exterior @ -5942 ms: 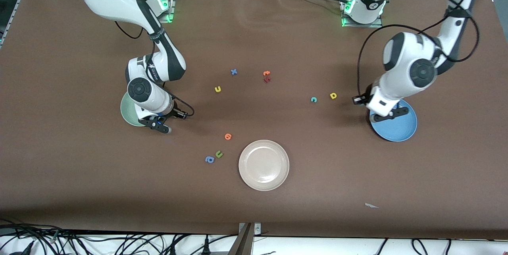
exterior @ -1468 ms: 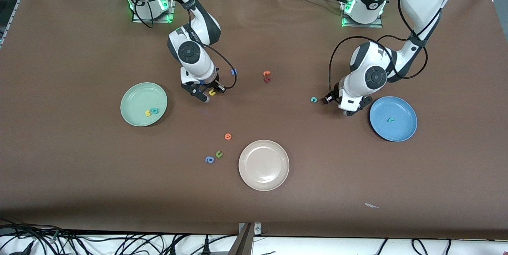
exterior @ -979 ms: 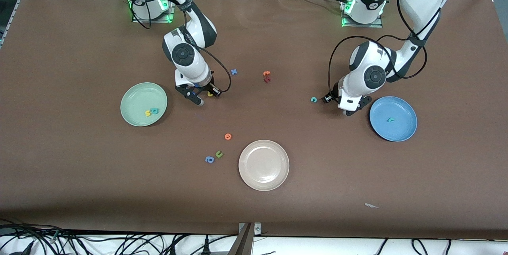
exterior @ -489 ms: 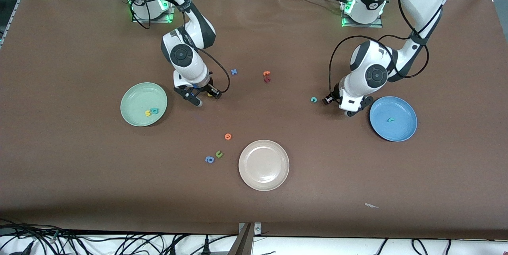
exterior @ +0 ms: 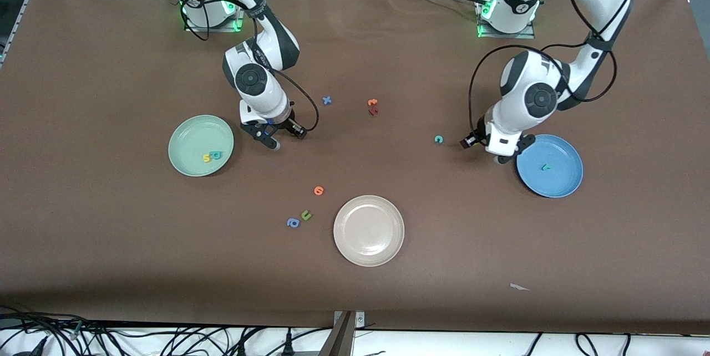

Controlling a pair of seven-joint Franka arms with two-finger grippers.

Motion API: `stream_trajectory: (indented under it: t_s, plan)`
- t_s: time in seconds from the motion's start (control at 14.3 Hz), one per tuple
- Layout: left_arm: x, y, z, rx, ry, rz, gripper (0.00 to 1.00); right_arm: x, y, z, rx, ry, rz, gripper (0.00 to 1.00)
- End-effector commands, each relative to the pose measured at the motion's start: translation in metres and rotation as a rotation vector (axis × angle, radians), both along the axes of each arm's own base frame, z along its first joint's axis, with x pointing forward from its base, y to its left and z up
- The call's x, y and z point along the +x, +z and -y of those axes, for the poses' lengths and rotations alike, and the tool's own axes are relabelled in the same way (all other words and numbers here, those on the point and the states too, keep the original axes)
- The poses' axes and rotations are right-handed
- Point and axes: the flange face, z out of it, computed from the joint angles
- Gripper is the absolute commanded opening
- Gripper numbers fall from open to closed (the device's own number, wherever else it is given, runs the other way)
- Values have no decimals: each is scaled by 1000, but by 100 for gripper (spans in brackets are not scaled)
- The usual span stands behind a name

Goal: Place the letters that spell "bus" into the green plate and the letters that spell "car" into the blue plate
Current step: 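Place the yellow letters on the blue and green plates with both grippers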

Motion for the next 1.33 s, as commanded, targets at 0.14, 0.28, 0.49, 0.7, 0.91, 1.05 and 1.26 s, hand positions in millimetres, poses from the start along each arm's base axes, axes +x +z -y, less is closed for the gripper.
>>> stream_trajectory:
  t_s: [0.14, 0.28, 0.49, 0.7, 0.91, 1.05, 1.26]
  plan:
    - [29, 44, -107, 29, -113, -1, 0, -2, -2, 2, -10, 21, -9, 62]
    - [35, 52, -143, 83, -166, 12, 0, -5, -12, 2, -18, 22, -23, 58]
    - [40, 54, -207, 122, -246, 24, 0, -6, -15, -1, -16, 26, -22, 40]
    - [40, 52, -212, 114, -260, 22, 0, -6, -15, -2, -15, 20, -21, 28]
    - [40, 52, -212, 112, -265, 24, 53, -6, -14, -3, -15, 24, -22, 24]
    - [40, 52, -212, 107, -259, 25, 83, -2, -9, -4, -9, 35, -14, 23]
    - [41, 60, -204, 114, -229, 34, 87, 22, 24, -14, -33, 43, -69, 23]
